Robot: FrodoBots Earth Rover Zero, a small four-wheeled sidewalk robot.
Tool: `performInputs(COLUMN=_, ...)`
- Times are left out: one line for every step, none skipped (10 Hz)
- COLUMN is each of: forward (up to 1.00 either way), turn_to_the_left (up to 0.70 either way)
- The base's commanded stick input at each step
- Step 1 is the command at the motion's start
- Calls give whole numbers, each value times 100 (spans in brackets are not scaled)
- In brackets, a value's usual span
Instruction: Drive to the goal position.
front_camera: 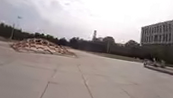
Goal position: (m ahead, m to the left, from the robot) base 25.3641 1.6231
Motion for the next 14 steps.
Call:
performInputs(forward=70, turn_to_the_left=0)
performInputs(forward=70, turn_to_the_left=0)
performInputs(forward=70, turn_to_the_left=0)
performInputs(forward=70, turn_to_the_left=0)
performInputs(forward=70, turn_to_the_left=0)
performInputs(forward=70, turn_to_the_left=0)
performInputs(forward=70, turn_to_the_left=0)
performInputs(forward=70, turn_to_the_left=0)
performInputs(forward=70, turn_to_the_left=0)
performInputs(forward=70, turn_to_the_left=0)
performInputs(forward=70, turn_to_the_left=0)
performInputs(forward=70, turn_to_the_left=0)
performInputs(forward=70, turn_to_the_left=0)
performInputs(forward=70, turn_to_the_left=0)
